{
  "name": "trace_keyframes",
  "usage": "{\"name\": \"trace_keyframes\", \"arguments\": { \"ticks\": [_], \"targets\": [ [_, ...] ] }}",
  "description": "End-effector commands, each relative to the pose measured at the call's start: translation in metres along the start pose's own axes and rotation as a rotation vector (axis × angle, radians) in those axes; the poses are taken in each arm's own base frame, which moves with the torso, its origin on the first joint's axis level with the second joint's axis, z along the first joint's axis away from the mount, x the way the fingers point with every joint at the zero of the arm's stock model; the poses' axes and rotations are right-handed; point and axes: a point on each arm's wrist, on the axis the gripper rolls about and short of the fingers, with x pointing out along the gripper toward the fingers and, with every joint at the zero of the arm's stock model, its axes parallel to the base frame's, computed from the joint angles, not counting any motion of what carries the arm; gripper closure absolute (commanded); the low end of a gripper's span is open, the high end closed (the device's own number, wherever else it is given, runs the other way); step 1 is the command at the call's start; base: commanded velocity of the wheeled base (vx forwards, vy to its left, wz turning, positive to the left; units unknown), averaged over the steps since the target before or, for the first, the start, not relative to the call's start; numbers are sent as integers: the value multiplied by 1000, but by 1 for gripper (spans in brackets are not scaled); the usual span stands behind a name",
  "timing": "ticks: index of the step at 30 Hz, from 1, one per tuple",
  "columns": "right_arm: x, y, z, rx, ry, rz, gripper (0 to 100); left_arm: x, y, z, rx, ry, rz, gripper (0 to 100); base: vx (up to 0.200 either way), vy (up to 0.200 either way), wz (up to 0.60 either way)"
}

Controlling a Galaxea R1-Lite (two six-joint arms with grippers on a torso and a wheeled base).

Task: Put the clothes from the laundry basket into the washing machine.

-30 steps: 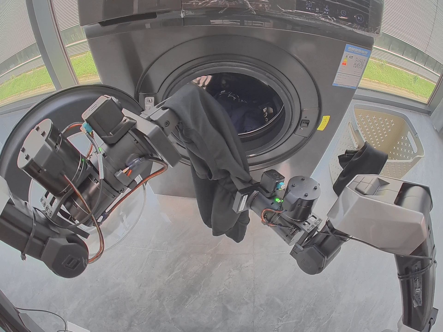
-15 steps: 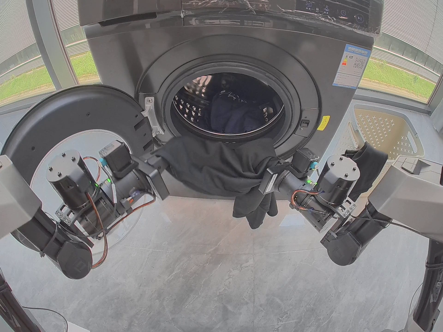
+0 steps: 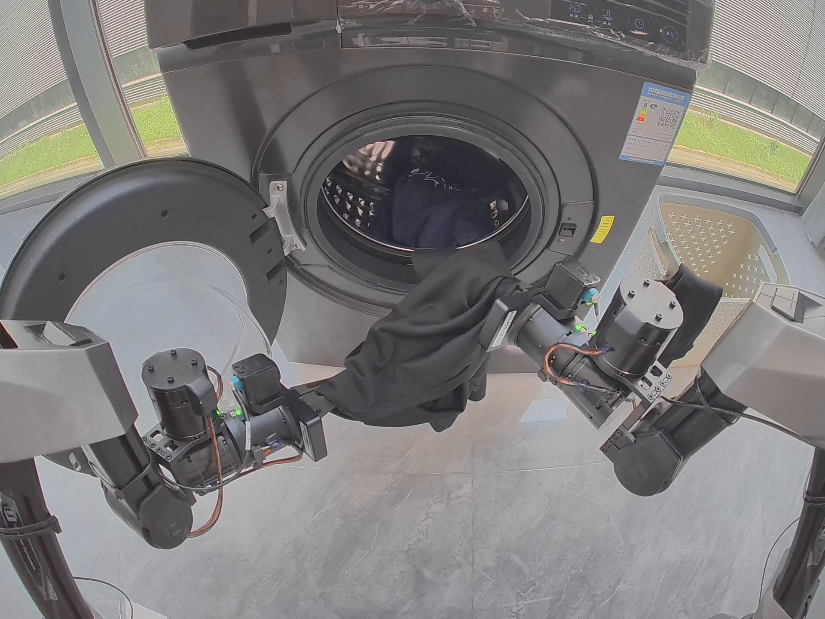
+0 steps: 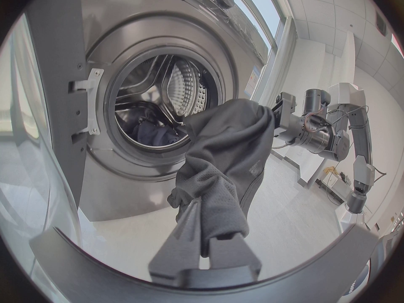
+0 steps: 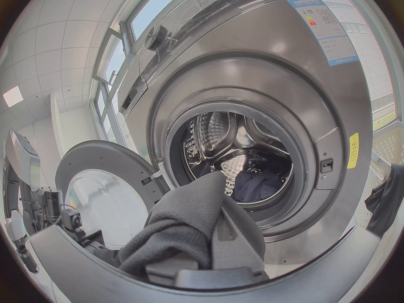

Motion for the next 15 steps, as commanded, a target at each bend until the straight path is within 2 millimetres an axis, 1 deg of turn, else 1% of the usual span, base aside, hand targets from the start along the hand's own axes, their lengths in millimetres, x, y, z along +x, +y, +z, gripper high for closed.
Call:
{"name": "trace_keyframes", "arguments": {
  "ticks": [1,4,6,11,14,15],
  "targets": [
    [0,2,2,2,-5,5,100,3,2,-11,-13,34,2,0,0,0,0],
    [0,2,2,1,-7,4,100,2,2,-11,-15,35,0,0,0,0,0],
    [2,-3,5,-3,-14,-7,100,0,1,-15,-23,54,-7,0,0,0,0],
    [10,-6,14,-5,-56,-14,100,-8,-11,-33,-21,140,-37,0,0,0,0],
    [11,-6,14,-5,-59,-12,100,-15,-14,-41,-3,180,-65,0,0,0,0],
    [11,-5,14,-4,-59,-12,100,-21,-16,-48,2,217,-91,0,0,0,0]
  ]
}}
